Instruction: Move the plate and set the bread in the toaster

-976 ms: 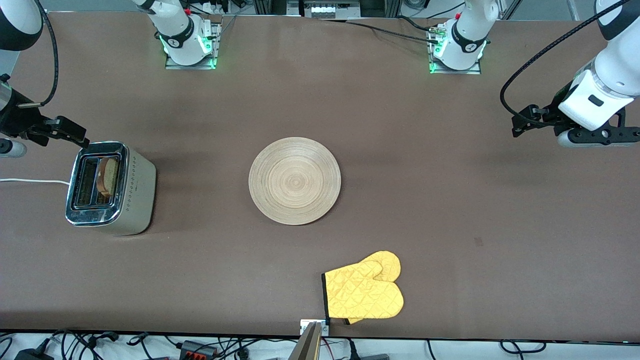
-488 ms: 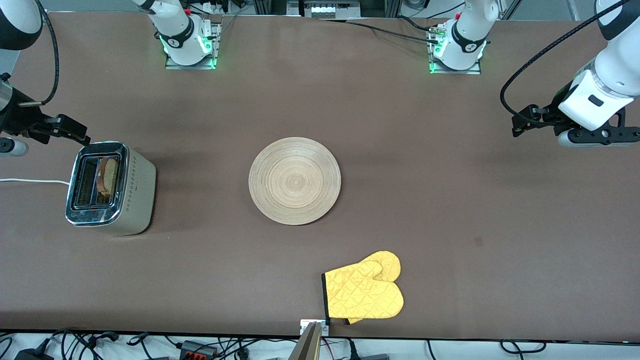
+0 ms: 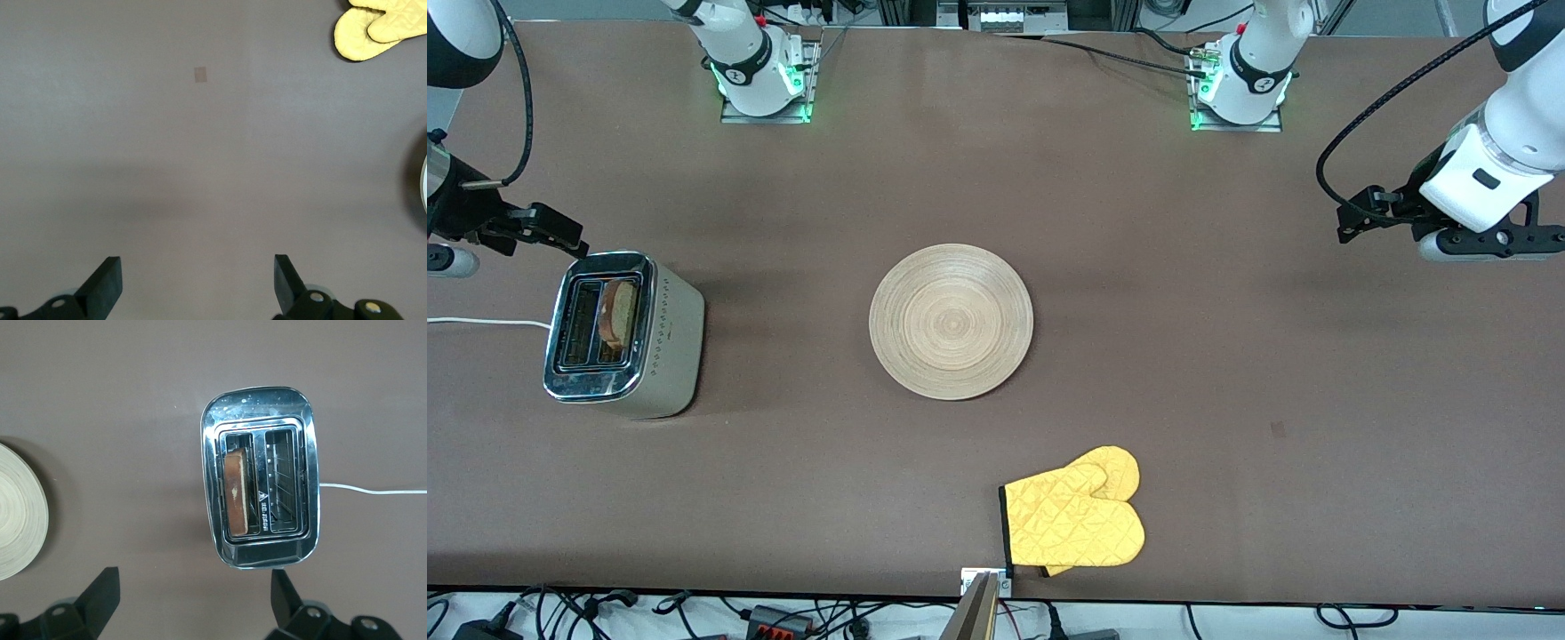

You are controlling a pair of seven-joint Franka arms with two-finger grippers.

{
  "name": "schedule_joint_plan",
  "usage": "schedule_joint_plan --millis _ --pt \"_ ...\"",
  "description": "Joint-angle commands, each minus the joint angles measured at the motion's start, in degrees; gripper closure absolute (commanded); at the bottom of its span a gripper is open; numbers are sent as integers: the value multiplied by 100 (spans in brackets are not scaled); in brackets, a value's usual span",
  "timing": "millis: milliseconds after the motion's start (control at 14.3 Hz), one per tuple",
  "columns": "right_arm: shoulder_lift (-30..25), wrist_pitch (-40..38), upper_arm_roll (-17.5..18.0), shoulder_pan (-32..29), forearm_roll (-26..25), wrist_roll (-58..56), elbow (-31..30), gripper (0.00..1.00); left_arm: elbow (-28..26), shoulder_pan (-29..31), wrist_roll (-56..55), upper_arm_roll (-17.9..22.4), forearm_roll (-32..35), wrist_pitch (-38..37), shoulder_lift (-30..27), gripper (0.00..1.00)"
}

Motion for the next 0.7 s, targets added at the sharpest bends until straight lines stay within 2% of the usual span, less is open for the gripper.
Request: schedule_joint_plan --millis 0,488,627 --pt "-120 -76 85 -33 -53 -5 -12 0 58 35 -8 -7 -86 -100 -32 0" --pt "-234 -182 50 -59 -35 -66 -12 0 58 35 -8 2 -86 -118 -32 0" --pt "-436 -225 33 -85 -44 -75 -108 0 58 35 -8 2 -86 -118 -32 0"
